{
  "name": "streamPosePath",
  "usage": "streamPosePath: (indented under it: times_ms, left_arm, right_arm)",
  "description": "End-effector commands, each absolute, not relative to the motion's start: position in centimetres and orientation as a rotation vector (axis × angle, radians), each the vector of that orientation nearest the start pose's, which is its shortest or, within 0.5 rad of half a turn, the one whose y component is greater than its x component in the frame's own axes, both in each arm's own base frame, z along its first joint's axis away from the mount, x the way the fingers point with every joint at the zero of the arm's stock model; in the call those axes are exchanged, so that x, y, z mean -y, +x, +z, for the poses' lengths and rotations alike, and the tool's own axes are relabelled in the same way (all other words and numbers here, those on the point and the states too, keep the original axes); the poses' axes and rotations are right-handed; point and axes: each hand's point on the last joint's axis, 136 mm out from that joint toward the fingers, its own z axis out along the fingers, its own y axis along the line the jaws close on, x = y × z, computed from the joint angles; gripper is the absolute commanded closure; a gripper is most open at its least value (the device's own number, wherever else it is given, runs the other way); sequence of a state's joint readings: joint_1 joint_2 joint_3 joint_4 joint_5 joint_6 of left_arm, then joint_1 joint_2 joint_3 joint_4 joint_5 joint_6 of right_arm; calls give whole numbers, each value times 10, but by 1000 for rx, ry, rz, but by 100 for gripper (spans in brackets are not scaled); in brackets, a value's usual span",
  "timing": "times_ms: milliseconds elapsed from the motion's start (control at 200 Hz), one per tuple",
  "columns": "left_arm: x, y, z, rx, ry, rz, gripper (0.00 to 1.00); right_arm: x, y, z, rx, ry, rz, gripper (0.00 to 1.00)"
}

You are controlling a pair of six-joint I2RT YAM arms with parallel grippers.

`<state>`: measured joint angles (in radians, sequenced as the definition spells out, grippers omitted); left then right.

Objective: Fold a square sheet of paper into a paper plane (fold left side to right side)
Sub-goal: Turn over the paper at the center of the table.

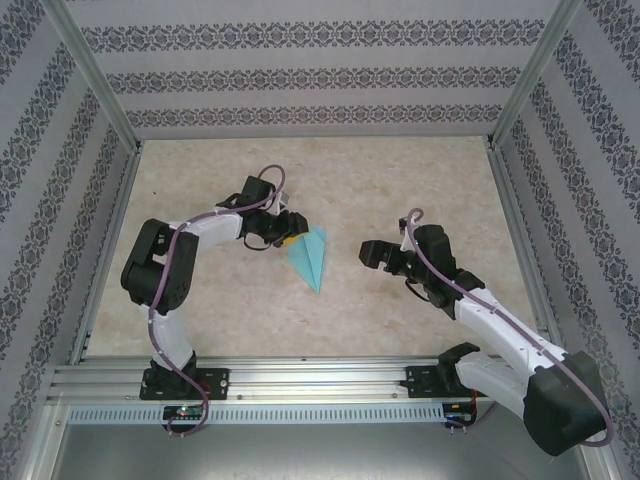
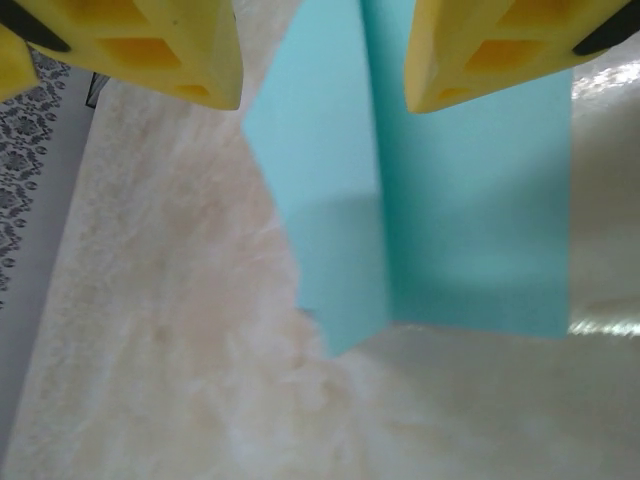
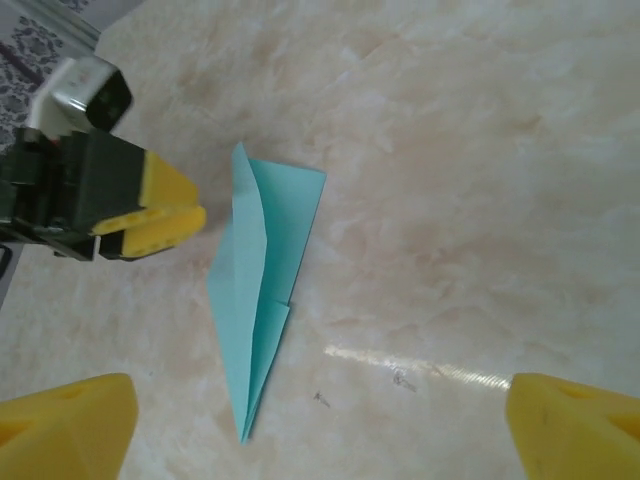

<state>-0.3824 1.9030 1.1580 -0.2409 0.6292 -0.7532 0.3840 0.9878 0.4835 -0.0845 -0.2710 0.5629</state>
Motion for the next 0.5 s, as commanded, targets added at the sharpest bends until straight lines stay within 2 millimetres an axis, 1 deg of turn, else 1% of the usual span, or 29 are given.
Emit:
streamPosePath:
  times_ms: [0, 115, 280, 405, 495]
  left_arm:
    - [274, 384, 67, -2680, -200, -1271, 52]
    - [281, 385, 54, -2695, -205, -1298, 54]
    - [291, 389, 45, -2686, -215, -1355, 61]
    - [297, 392, 47, -2663, -204, -1396, 71]
    - [302, 394, 59, -2616, -186, -1457, 80]
  right_arm:
    - [-167, 280, 150, -2156, 62, 948, 2]
    - [-167, 277, 144, -2170, 70, 995, 2]
    - [-171, 275, 141, -2180, 86, 1054, 2]
    - [-171, 275, 144, -2142, 139, 1109, 2]
    - [-175, 274, 146, -2121, 142, 1161, 2]
